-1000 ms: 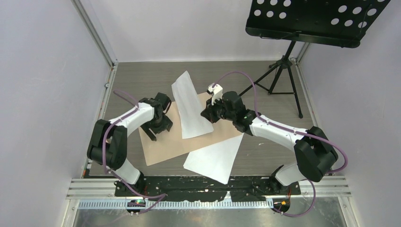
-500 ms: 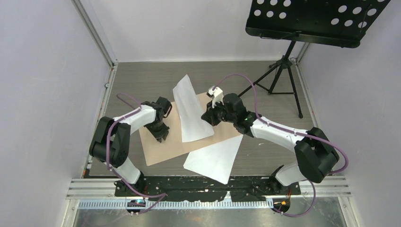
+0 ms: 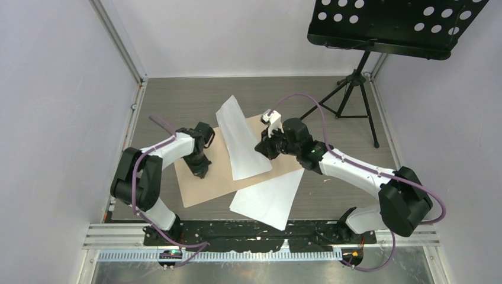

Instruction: Put the files into the folder

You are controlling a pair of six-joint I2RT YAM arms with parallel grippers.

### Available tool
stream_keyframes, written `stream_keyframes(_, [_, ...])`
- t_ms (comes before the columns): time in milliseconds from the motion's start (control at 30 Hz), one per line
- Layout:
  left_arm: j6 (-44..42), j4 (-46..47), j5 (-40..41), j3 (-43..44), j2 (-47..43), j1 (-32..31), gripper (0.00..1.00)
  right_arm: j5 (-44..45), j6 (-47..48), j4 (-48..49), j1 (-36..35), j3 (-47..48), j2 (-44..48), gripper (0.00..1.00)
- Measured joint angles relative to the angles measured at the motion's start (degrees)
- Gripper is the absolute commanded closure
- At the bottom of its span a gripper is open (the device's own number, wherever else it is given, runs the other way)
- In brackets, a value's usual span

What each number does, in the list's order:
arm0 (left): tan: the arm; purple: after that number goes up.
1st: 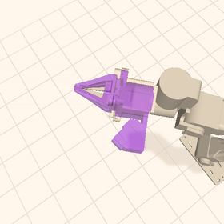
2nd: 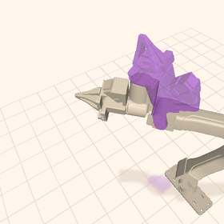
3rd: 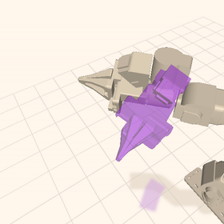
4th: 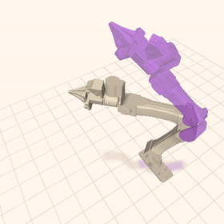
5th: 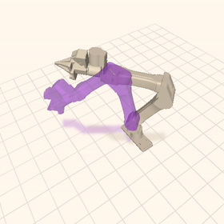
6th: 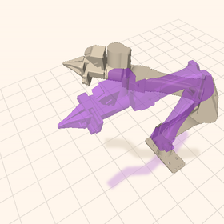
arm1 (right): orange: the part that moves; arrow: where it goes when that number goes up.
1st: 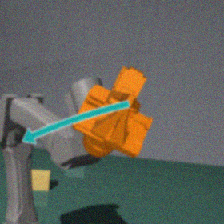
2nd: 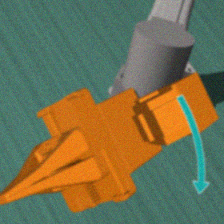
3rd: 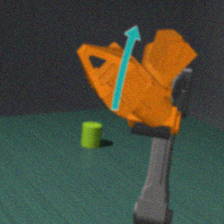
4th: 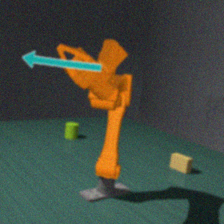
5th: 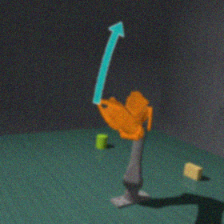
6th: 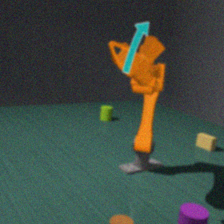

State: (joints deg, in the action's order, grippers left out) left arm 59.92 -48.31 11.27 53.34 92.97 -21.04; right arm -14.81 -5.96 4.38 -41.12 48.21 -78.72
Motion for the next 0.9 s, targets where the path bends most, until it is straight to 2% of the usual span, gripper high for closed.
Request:
stream_keyframes(200, [-4.26,0.76,-1.05,0.0,-0.09,0.0,1.0,-3.17,2.21,-1.55,-0.85,1.57,-0.44,0.94])
stream_keyframes(633, [-10.05,2.67,-5.79,0.13,-0.17,-0.26,1.0,-7.1,2.91,-2.49,-2.69,7.76,-11.26,0.94])
stream_keyframes(900, [-12.2,4.94,-8.04,0.31,-0.46,-0.37,1.0,-7.76,3.08,-2.93,-2.36,11.41,-13.6,0.94])
